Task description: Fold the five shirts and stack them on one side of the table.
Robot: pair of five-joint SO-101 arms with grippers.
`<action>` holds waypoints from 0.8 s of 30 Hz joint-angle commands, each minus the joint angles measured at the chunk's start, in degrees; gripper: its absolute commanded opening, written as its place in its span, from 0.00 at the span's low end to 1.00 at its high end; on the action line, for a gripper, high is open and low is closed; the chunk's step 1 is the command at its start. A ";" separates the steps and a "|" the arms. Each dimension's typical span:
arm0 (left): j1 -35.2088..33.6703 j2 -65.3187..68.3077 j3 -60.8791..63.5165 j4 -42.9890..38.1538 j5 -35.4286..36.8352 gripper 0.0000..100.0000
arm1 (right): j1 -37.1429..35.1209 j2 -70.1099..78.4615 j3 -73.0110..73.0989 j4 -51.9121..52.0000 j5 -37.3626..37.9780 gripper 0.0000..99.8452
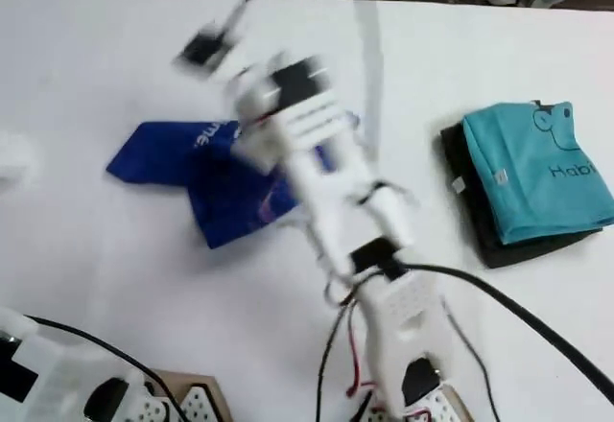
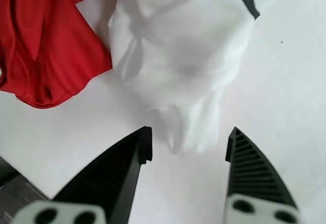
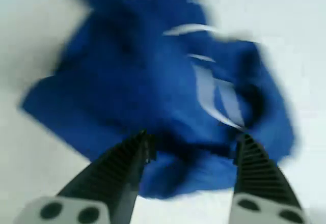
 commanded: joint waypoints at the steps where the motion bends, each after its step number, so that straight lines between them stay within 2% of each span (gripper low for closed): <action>1: -0.26 -0.35 -0.22 -2.29 0.09 0.26 | -8.92 -4.62 7.47 0.48 2.37 0.25; 5: -0.97 -0.35 -0.22 -2.29 0.00 0.26 | -13.67 -4.62 13.10 0.48 9.67 0.25; 12: -1.85 -0.35 -0.13 -2.29 0.00 0.26 | -14.29 -4.18 16.53 0.48 17.85 0.25; 19: -1.58 -0.26 -0.13 -2.29 0.00 0.26 | -14.20 -3.91 16.70 -3.03 18.55 0.25; 24: -1.76 -0.26 -0.13 -2.29 0.00 0.26 | -16.66 -3.03 16.70 -4.26 18.55 0.25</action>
